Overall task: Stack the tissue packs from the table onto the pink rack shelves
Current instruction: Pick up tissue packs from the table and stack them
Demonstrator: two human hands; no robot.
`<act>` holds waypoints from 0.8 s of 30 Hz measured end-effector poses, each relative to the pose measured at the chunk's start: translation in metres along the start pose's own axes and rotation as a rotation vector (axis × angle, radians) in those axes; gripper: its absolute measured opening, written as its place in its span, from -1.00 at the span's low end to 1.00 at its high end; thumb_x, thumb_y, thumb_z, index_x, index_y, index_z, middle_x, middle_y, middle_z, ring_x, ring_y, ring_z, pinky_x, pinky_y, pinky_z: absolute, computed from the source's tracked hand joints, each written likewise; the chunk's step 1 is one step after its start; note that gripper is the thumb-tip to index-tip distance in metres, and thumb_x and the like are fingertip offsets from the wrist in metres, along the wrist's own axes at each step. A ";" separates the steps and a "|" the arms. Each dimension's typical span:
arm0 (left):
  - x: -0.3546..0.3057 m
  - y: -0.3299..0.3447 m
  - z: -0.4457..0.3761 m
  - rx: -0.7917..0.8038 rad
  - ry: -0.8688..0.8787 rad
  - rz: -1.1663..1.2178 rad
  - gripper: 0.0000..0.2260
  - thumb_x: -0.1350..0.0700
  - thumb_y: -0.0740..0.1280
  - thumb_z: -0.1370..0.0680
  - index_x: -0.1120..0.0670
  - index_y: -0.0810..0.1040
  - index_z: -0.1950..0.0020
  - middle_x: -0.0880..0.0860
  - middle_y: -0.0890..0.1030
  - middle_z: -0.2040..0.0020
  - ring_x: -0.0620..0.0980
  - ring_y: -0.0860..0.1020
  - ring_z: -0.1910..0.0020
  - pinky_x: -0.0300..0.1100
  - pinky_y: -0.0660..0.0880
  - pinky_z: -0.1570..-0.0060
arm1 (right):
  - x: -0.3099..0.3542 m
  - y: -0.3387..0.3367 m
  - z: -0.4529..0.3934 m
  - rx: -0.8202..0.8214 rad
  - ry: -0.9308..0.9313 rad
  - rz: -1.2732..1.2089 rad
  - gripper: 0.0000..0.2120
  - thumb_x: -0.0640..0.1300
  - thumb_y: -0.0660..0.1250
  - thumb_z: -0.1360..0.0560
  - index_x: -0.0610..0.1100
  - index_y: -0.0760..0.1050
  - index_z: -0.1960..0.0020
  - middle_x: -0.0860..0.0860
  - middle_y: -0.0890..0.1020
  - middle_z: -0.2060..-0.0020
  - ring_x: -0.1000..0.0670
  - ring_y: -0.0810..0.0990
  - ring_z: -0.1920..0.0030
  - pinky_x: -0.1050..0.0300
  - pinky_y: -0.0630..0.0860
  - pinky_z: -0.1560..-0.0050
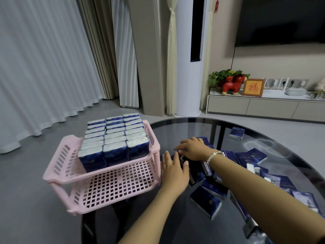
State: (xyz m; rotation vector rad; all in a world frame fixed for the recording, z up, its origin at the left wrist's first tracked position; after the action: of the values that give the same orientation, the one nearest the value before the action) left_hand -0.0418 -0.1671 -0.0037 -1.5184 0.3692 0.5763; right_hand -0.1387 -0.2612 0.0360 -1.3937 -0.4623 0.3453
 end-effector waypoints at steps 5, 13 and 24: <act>0.005 0.004 -0.036 0.079 -0.064 -0.062 -0.45 -0.16 -0.03 -0.63 0.02 0.00 -0.57 0.12 -0.17 -0.58 0.13 -0.23 -0.54 0.08 -0.27 -0.46 | -0.024 0.011 -0.028 0.197 0.126 -0.041 -0.61 0.18 -0.01 -0.59 0.26 0.22 -0.41 -0.03 0.26 -0.46 -0.20 0.16 -0.45 -0.16 0.10 -0.44; 0.005 0.015 -0.043 0.130 -0.054 -0.170 -0.37 -0.33 -0.05 -0.53 -0.06 0.16 -0.53 0.07 0.12 -0.56 0.16 -0.10 -0.55 0.15 -0.19 -0.46 | -0.035 0.009 -0.025 0.304 0.128 -0.182 -0.62 0.04 0.01 -0.61 0.15 0.27 -0.42 -0.03 0.40 -0.38 -0.09 0.26 -0.41 -0.04 0.19 -0.42; -0.018 0.029 0.021 0.202 -0.088 -0.097 -0.38 -0.31 -0.08 -0.56 -0.03 0.17 -0.53 0.12 0.08 -0.57 0.17 -0.16 -0.54 0.17 -0.24 -0.46 | -0.038 0.008 0.024 0.189 0.059 -0.341 -0.73 -0.05 0.21 -0.55 0.01 0.53 -0.21 0.03 0.57 -0.16 0.07 0.47 -0.08 0.20 0.34 -0.09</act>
State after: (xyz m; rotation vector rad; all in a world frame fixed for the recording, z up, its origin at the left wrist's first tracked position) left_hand -0.0758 -0.1494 -0.0163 -1.3047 0.2760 0.5119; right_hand -0.1834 -0.2579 0.0271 -1.1145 -0.5928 0.0673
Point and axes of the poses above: each hand's wrist, its own z-axis away from the middle knuckle, its own y-axis out of the palm, x = y × z, the point moved 1 cm from there along -z, towards the middle knuckle
